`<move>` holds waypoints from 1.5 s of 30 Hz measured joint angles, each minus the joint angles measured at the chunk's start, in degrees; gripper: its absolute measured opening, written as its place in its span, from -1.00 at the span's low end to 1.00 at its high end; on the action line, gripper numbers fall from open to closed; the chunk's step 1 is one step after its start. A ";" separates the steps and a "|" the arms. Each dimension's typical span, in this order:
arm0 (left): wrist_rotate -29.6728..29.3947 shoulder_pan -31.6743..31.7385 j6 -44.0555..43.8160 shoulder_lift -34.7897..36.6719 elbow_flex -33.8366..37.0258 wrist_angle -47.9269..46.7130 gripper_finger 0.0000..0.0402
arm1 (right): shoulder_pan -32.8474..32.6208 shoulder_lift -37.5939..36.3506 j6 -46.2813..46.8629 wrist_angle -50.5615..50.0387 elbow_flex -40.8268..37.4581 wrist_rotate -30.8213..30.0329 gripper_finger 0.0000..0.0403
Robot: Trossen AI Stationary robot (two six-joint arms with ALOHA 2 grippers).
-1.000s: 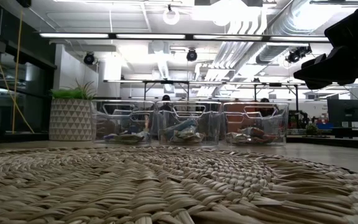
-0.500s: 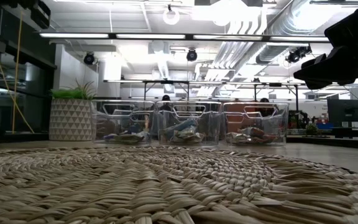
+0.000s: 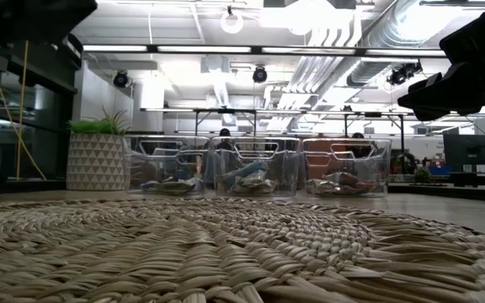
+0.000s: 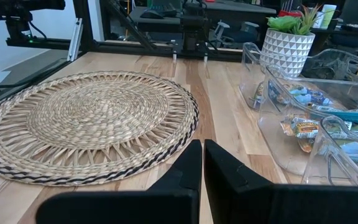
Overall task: Pick and place Granola Bars by type
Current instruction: Return to Home Position
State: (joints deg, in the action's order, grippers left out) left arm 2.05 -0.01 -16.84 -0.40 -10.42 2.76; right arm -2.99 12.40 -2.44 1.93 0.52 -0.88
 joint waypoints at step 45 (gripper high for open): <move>-3.99 -0.02 7.60 -0.24 9.28 -2.90 -1.00 | -0.02 0.00 0.00 0.00 0.01 0.00 -1.00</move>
State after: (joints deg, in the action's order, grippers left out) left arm -1.94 -0.03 -9.24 -0.64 -1.15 -0.14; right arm -3.01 12.40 -2.44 1.93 0.53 -0.89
